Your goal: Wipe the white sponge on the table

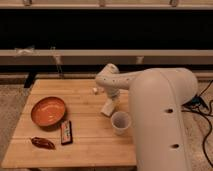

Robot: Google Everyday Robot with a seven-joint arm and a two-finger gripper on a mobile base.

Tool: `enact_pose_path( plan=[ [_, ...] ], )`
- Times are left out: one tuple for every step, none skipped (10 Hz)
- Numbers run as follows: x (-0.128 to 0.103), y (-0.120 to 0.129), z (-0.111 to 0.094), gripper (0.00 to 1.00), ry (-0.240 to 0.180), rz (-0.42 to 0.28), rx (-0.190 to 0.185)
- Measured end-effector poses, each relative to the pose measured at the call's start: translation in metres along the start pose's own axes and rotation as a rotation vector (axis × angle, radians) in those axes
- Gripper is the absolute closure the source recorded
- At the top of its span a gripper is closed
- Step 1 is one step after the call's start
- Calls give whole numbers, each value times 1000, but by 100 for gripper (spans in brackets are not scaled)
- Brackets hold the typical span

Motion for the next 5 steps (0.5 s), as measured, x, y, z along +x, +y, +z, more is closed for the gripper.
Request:
enact_pose_path(
  plan=[
    [-12,6,-2,100,-10,-24,0],
    [-22,10,-2,100,-17,-44,-1],
    [-37,11,-4,100,-28,-74,1],
    [-50,10,-7,100,-38,-97,7],
    [-60,8,-8,100,-45,-116,9]
  ],
)
